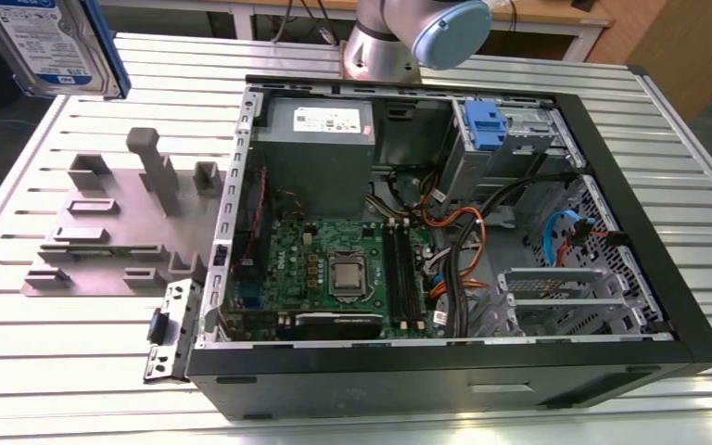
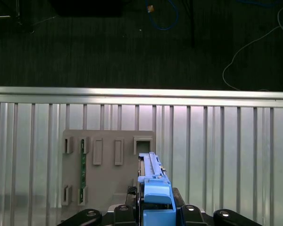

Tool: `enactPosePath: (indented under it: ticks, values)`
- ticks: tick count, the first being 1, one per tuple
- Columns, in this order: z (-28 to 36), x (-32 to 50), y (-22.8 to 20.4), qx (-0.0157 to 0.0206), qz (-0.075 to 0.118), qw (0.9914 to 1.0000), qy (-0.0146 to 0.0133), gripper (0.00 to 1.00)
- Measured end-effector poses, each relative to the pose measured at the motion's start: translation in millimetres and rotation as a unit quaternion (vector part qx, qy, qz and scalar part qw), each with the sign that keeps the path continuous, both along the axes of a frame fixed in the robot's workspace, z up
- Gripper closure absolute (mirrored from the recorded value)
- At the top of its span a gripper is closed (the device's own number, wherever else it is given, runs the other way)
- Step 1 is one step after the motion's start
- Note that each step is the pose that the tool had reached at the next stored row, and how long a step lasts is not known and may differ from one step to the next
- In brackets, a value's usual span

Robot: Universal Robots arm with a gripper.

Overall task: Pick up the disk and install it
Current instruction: 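Pick up the disk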

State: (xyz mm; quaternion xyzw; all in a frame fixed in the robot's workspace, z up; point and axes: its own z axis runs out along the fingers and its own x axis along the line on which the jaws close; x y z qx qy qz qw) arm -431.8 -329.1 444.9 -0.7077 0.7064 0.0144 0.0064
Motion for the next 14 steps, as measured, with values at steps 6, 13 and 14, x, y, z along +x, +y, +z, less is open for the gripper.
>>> enactPosePath:
  ticks: [6, 13, 14]
  values:
    - [3.7, 0.0, 0.0, 0.0, 0.0, 1.0, 0.0, 0.64]
    - [6.6, 0.0, 0.0, -0.0001, 0.0, 1.0, 0.0, 0.64]
    - [6.6, 0.0, 0.0, -0.0001, 0.0, 1.0, 0.0, 0.64]
